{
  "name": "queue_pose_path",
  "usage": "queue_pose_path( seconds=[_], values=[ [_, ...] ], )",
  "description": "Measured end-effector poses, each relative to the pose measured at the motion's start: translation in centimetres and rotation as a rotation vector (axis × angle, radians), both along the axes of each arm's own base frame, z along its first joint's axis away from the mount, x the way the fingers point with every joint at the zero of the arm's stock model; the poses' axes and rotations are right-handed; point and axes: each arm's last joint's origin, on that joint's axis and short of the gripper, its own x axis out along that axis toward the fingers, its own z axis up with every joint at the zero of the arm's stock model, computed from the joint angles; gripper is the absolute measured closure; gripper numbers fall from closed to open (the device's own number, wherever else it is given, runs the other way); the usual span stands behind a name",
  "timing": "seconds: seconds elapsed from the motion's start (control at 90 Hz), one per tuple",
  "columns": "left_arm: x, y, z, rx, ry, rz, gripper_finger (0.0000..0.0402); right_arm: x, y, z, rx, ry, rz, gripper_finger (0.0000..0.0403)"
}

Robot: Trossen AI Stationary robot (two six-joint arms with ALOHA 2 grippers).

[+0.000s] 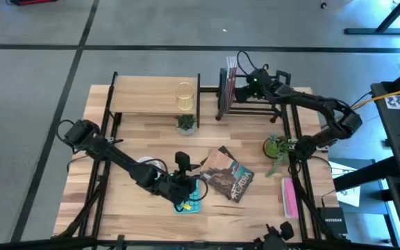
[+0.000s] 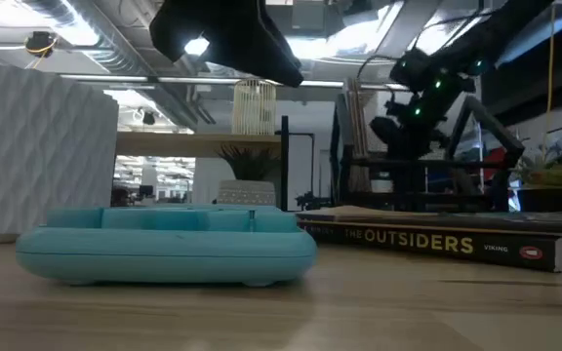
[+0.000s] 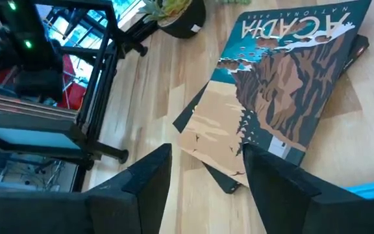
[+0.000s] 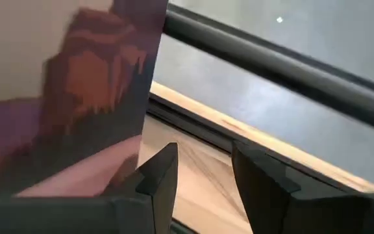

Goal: Stock shelves
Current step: Put the purple book on the book shelf, then put the brown book on the book shelf

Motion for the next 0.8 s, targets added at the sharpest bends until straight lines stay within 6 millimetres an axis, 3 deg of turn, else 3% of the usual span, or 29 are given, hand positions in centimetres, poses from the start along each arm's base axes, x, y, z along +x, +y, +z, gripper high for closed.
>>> queue_pose_path(
  seconds=[0.111,0.2,0.3,0.422,0.6,0.711,0.8],
  values=[
    [0.0,0.0,0.0,0.001,0.001,0.0,0.0223,-0.3,2.4,1.8,-0.065,0.074,0.037,0.0272],
    [0.0,0.0,0.0,0.005,0.007,-0.001,0.0223,-0.1,5.6,3.6,-0.16,0.145,0.11,0.0272],
    [0.0,0.0,0.0,0.004,0.007,-0.001,0.0223,0.6,10.6,5.2,-0.287,0.219,0.262,0.0272],
    [0.0,0.0,0.0,0.004,0.006,0.0,0.0223,1.5,17.4,6.0,-0.342,0.151,0.49,0.0272],
    [0.6,0.9,-0.4,-0.067,0.013,-0.001,0.0223,2.7,26.7,4.5,-0.183,-0.019,0.821,0.0272],
    [2.3,2.3,-1.3,-0.159,0.022,-0.05,0.0223,3.8,31.5,3.0,0.047,-0.158,0.959,0.0272],
    [3.9,3.9,-2.1,-0.172,0.004,-0.076,0.0223,4.7,35.0,1.1,0.089,-0.176,1.077,0.0272]
  ],
)
